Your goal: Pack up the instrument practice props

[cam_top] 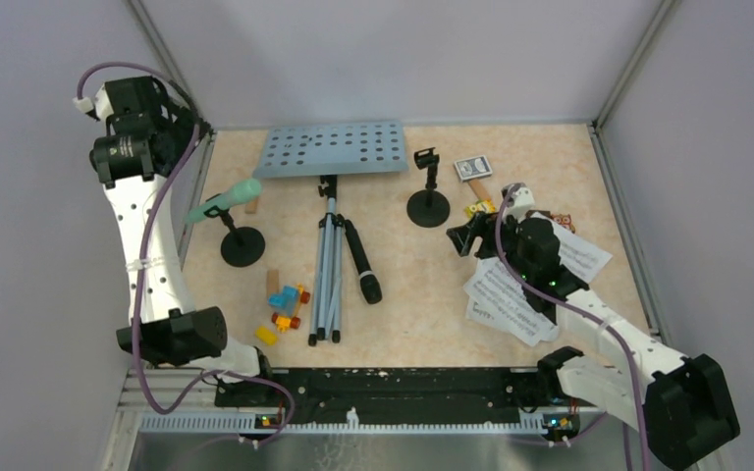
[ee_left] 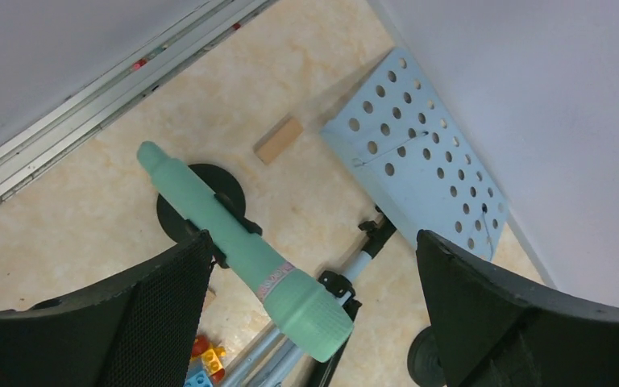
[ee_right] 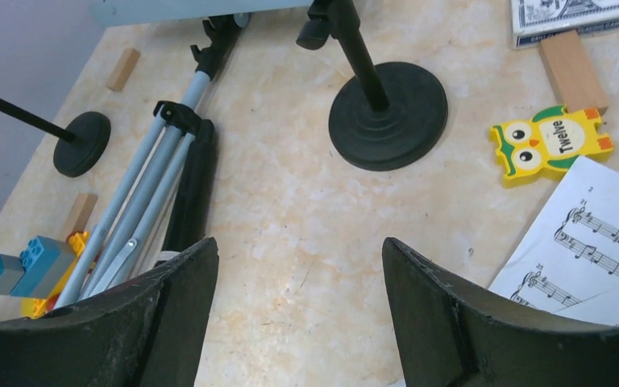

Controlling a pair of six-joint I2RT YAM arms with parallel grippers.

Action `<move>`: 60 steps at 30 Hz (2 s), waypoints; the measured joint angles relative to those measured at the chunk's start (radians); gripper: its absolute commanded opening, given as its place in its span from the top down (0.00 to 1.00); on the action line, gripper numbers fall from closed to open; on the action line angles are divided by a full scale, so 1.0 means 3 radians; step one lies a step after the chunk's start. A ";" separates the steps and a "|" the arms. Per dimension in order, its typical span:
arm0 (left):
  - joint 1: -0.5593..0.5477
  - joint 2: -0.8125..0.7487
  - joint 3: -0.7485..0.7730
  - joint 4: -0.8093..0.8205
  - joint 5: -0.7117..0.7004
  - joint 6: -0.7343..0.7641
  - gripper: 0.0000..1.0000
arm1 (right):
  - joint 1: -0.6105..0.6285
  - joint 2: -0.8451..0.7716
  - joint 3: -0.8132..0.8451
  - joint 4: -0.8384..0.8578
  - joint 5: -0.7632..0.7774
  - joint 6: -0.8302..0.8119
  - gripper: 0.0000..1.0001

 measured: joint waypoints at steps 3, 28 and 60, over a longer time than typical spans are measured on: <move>0.0155 -0.0084 -0.0228 -0.0011 0.0078 -0.0025 0.01 | 0.0000 0.0116 0.0102 -0.0192 -0.0004 0.0081 0.28; 0.0364 0.0033 -0.1003 -0.0427 0.0357 -0.1376 0.02 | 0.0000 -0.0304 0.0094 -0.0685 0.0029 0.0170 0.28; 0.0366 0.0429 -0.1413 -0.0178 0.0601 -0.1614 0.51 | 0.0000 -0.0427 -0.0071 -0.0750 0.0078 0.0175 0.30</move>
